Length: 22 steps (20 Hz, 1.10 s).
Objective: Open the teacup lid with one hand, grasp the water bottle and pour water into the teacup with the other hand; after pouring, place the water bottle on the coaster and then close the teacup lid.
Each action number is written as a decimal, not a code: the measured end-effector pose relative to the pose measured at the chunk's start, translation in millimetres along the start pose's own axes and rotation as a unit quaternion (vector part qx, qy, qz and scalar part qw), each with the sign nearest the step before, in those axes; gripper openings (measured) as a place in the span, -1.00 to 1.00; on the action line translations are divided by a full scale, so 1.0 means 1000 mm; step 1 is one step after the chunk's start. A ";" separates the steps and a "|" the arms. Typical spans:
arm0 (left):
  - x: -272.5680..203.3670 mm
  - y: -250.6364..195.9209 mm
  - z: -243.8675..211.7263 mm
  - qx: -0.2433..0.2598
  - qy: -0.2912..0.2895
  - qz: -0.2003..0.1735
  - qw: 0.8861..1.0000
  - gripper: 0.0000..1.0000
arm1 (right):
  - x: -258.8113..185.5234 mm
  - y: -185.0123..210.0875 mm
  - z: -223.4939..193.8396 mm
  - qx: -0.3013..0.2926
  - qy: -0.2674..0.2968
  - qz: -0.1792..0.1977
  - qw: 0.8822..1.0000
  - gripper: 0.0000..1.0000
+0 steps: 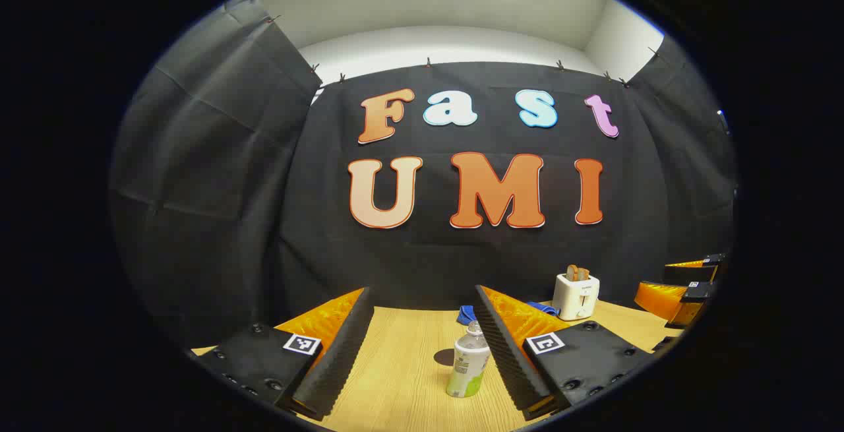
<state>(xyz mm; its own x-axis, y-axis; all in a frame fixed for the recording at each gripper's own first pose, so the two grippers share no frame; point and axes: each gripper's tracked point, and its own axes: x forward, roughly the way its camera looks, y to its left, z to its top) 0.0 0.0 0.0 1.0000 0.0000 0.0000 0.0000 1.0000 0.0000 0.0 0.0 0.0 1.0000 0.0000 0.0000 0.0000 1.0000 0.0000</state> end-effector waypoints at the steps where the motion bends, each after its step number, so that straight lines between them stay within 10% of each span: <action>1: 0.000 0.000 0.000 0.000 -0.001 0.000 1.000 0.94 | -0.001 0.000 0.000 -0.001 0.000 0.001 1.000 0.85; 22: -0.006 -0.027 -0.022 0.009 -0.002 -0.043 0.999 0.94 | 0.030 0.017 -0.082 -0.019 0.058 0.037 0.997 0.85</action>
<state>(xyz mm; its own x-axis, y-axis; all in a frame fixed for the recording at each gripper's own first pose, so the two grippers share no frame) -6.2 -26.8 -22.1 0.9964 -0.0850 0.0027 0.0850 0.9962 0.0184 29.7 16.5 -81.8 0.9907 0.0707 -0.1165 -0.0751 0.9966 -0.0332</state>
